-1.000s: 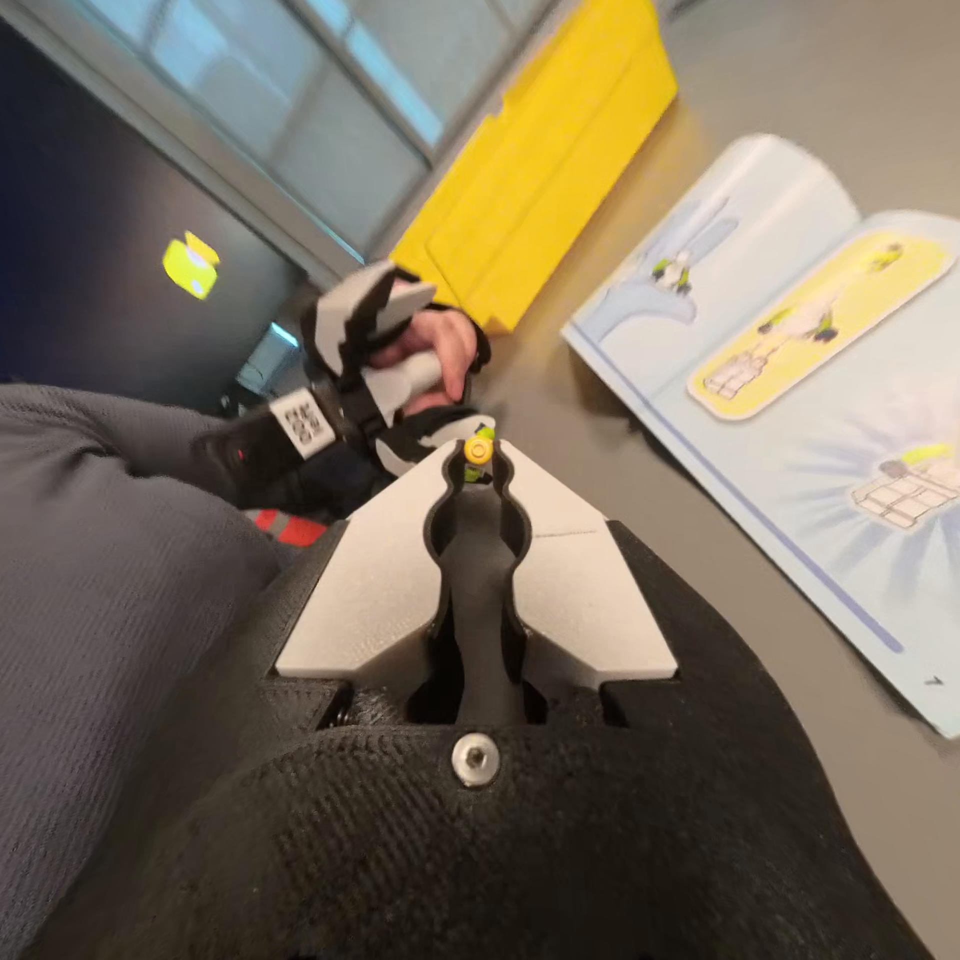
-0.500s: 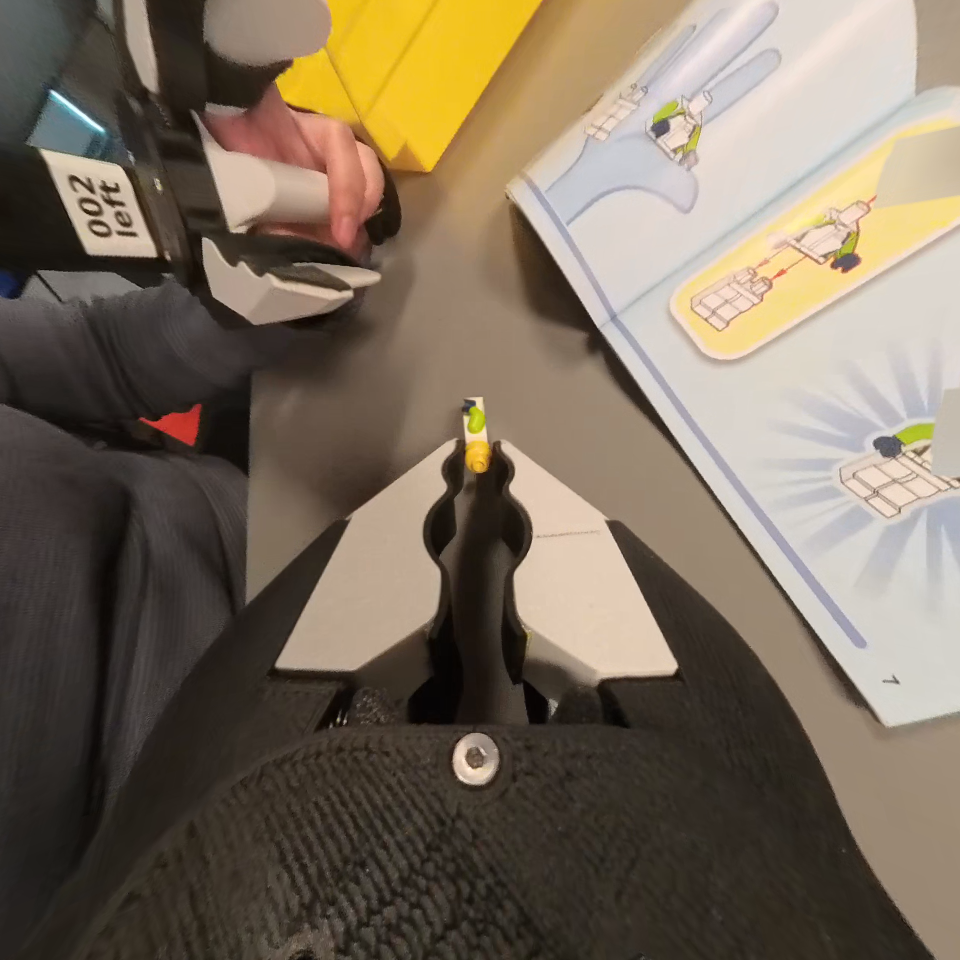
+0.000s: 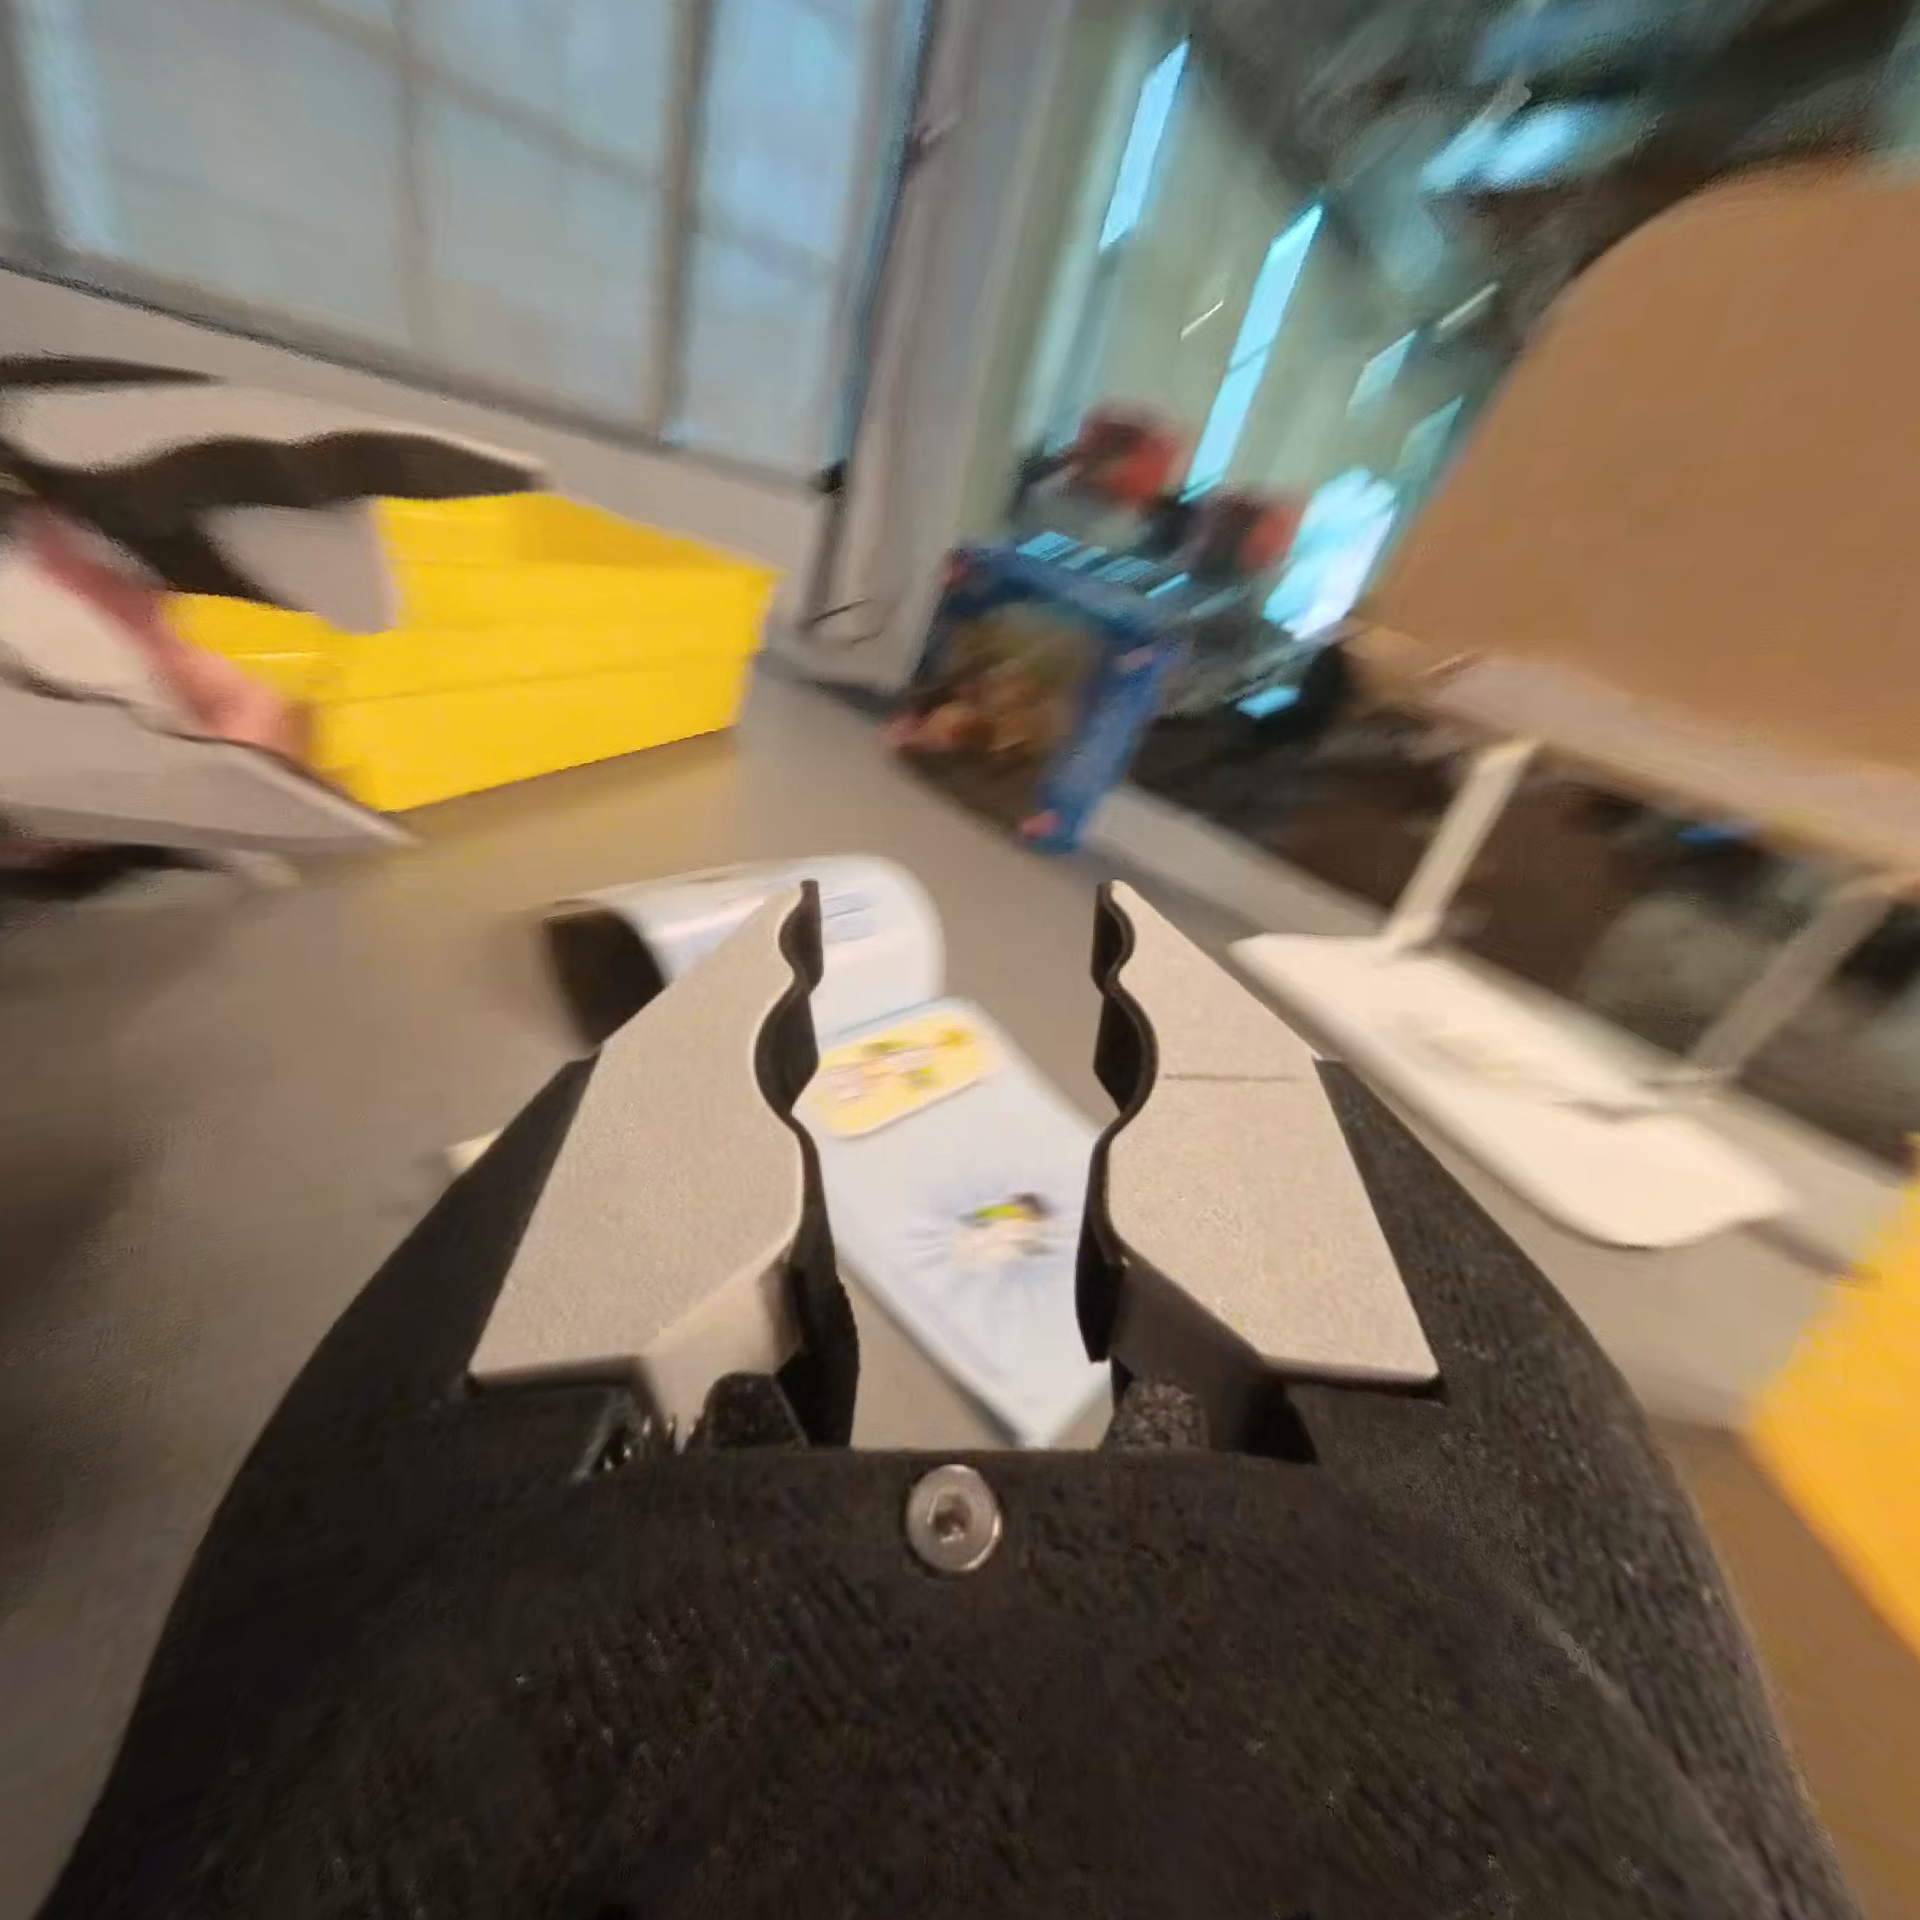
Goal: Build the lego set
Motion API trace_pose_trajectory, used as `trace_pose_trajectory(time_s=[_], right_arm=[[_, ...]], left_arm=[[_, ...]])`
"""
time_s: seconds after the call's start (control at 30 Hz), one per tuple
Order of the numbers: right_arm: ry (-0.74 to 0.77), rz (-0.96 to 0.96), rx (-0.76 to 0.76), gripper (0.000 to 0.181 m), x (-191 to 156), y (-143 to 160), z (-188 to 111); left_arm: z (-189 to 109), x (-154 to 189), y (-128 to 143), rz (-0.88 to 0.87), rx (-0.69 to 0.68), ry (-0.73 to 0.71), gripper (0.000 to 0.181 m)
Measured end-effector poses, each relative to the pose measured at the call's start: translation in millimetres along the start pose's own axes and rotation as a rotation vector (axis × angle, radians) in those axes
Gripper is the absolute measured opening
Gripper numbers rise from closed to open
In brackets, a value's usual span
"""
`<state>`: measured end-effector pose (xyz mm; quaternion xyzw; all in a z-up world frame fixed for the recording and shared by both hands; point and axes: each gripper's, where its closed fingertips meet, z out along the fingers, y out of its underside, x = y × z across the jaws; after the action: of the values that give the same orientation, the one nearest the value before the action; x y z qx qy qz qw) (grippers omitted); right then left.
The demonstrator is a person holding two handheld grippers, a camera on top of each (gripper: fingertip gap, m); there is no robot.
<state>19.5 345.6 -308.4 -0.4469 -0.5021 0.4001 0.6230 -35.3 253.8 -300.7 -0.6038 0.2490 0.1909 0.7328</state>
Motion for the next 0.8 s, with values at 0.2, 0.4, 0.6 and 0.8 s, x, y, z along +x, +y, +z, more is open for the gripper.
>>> trace_pose_trajectory(time_s=[0.2, 0.4, 0.6, 0.8], right_arm=[[0.329, -0.235, 0.078, 0.040, 38.2, -12.9, -25.8], [0.437, -0.304, -0.014, 0.037, 53.7, -2.3, -30.1], [0.497, -0.278, -0.045, 0.036, 65.7, 2.6, -33.6], [0.513, -0.244, -0.019, 0.032, 70.4, 0.0, -34.9]], left_arm=[[-26.5, -9.8, -19.8, -0.168, 0.053, -0.055, 0.090], [-74.6, -46.4, -19.3, -0.334, 0.033, -0.186, 0.080], [-121.3, -100.3, -18.4, -0.327, -0.056, -0.363, 0.060], [-125.4, -203.7, 46.4, -0.400, -0.536, -0.325, 0.041]])
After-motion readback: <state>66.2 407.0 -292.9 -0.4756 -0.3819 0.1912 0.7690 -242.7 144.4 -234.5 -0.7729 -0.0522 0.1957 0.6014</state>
